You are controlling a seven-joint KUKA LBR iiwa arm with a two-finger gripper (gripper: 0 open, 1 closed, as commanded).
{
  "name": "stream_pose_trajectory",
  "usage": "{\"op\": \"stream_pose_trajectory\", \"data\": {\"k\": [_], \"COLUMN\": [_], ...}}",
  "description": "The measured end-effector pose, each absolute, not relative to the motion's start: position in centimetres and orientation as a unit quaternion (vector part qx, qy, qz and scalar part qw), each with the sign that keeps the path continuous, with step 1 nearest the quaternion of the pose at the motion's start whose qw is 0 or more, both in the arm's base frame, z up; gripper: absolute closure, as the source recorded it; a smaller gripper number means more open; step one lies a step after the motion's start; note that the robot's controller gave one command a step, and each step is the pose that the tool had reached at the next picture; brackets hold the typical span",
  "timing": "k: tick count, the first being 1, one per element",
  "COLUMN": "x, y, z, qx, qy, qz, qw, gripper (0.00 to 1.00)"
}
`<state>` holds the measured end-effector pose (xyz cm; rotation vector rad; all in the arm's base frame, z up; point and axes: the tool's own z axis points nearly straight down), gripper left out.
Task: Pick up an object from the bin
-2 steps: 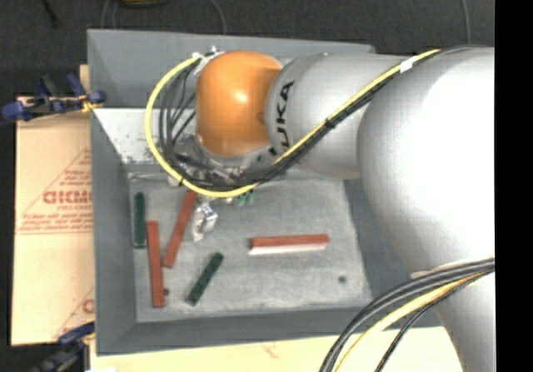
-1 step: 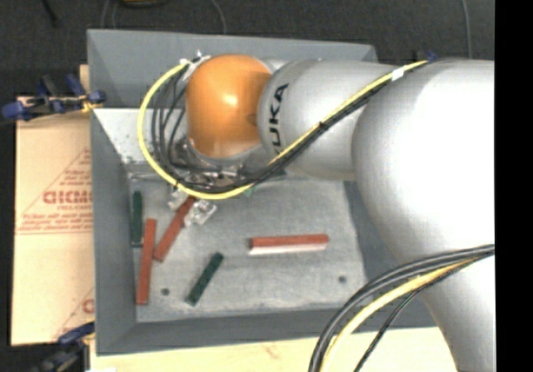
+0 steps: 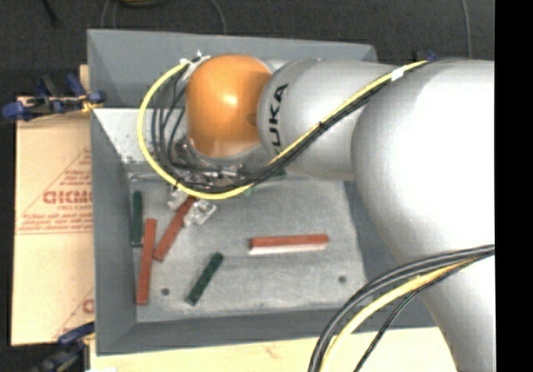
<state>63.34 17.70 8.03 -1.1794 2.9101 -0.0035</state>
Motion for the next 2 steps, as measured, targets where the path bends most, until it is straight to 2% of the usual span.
{"op": "stream_pose_trajectory", "data": {"k": [1,2], "x": [64.97,64.93], "y": [21.09,21.09], "z": [21.06,20.99], "qx": [-0.394,-0.394], "qy": [0.919,0.919], "qz": [0.001,0.001], "qw": [0.004,0.003], "gripper": [1.0,1.0]}}
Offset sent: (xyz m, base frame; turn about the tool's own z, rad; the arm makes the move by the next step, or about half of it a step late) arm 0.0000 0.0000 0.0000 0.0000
